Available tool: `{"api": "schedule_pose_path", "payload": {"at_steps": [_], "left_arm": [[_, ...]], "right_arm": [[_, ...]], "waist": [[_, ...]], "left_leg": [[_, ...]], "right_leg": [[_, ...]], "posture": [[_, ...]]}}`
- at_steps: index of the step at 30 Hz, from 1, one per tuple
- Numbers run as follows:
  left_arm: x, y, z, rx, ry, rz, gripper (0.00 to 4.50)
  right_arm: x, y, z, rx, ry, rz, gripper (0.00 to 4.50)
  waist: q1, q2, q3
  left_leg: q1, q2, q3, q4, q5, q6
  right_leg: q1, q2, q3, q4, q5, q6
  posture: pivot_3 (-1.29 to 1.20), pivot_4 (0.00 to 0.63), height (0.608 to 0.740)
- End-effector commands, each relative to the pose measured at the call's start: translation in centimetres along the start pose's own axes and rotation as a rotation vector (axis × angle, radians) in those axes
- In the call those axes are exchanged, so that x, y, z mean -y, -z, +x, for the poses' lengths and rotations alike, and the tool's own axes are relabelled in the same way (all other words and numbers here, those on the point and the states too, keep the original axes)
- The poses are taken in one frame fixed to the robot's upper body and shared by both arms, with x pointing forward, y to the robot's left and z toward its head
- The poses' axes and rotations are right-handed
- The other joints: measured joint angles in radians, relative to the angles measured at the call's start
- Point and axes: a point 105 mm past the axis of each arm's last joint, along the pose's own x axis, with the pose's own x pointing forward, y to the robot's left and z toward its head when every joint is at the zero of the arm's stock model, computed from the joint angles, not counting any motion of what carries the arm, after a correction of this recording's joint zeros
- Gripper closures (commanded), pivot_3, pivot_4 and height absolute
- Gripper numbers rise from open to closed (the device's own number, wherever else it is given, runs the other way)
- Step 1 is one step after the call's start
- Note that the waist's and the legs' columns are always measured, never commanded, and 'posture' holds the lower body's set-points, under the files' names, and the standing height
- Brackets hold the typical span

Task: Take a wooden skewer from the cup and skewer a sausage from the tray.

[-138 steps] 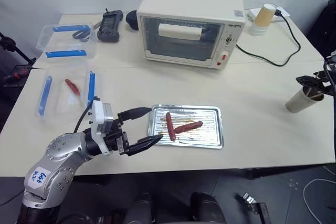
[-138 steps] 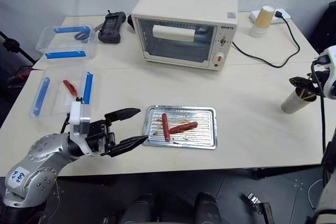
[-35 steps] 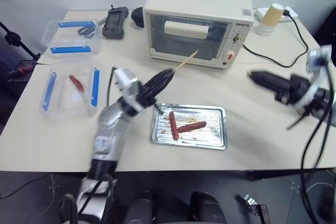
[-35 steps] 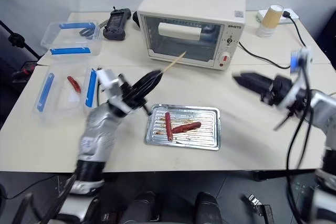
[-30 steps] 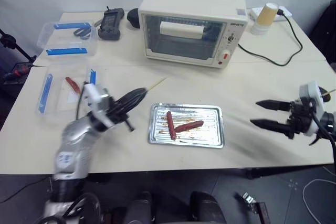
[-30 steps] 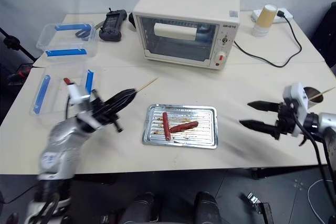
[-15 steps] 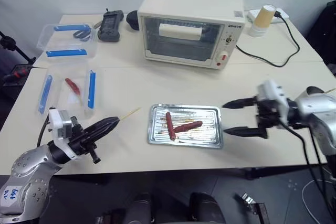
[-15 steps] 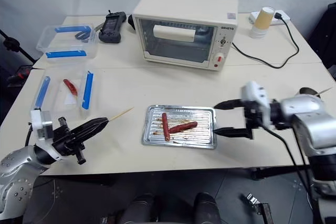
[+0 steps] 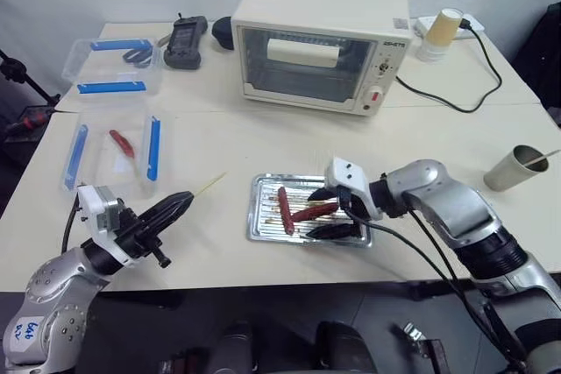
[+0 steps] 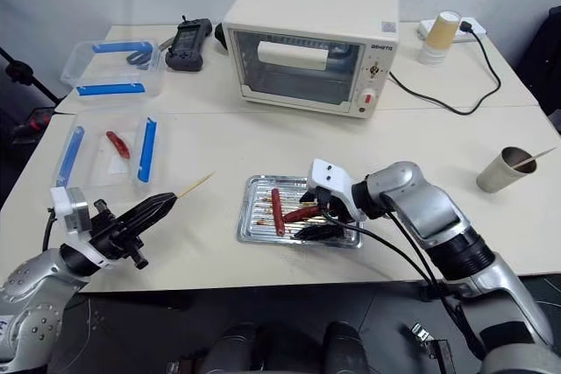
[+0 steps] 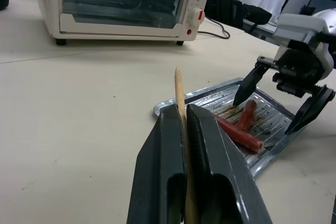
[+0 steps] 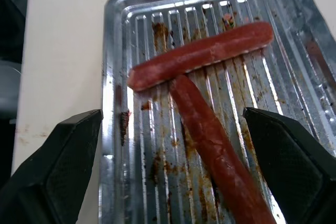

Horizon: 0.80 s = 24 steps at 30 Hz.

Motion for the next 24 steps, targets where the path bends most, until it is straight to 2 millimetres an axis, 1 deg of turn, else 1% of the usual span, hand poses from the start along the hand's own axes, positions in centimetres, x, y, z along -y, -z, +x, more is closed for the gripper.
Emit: {"api": "schedule_pose_path", "payload": {"at_steps": [1, 4, 10, 21, 24], "left_arm": [[0.8, -0.7, 0.2, 0.023, 0.012, 0.040, 4.50], [0.9, -0.6, 0.3, 0.025, 0.010, 0.038, 4.50], [0.9, -0.7, 0.2, 0.025, 0.006, 0.039, 4.50], [0.9, -0.7, 0.3, 0.024, 0.009, 0.039, 4.50], [0.8, -0.7, 0.4, 0.024, 0.014, 0.038, 4.50]], "right_arm": [[0.5, -1.2, 0.3, 0.024, 0.014, -0.072, 0.04], [0.6, -1.2, 0.8, 0.017, 0.007, -0.092, 0.64], [0.5, -0.9, 1.2, -0.001, -0.023, -0.114, 2.61], [0.3, -1.0, 1.5, -0.010, -0.043, -0.136, 2.61], [0.5, -1.0, 1.6, -0.002, -0.034, -0.147, 3.18]], "waist": [[0.000, 0.000, 0.000], [-0.001, 0.000, 0.000], [0.000, 0.000, 0.000], [-0.001, 0.000, 0.000], [-0.001, 0.000, 0.000]], "left_leg": [[0.000, 0.000, 0.000, 0.000, 0.000, 0.000], [0.000, 0.000, 0.000, 0.000, 0.000, 0.000], [0.000, 0.000, 0.000, 0.000, 0.000, 0.000], [0.000, 0.000, 0.000, 0.000, 0.000, 0.000], [0.000, 0.000, 0.000, 0.000, 0.000, 0.000]], "right_leg": [[0.000, 0.000, 0.000, 0.000, 0.000, 0.000], [0.000, 0.000, 0.000, 0.000, 0.000, 0.000], [0.000, 0.000, 0.000, 0.000, 0.000, 0.000], [0.000, 0.000, 0.000, 0.000, 0.000, 0.000], [0.000, 0.000, 0.000, 0.000, 0.000, 0.000]], "posture": [[0.00, 0.150, 0.740], [0.00, 0.150, 0.740], [0.00, 0.150, 0.740], [0.00, 0.150, 0.740], [0.00, 0.150, 0.740]]}}
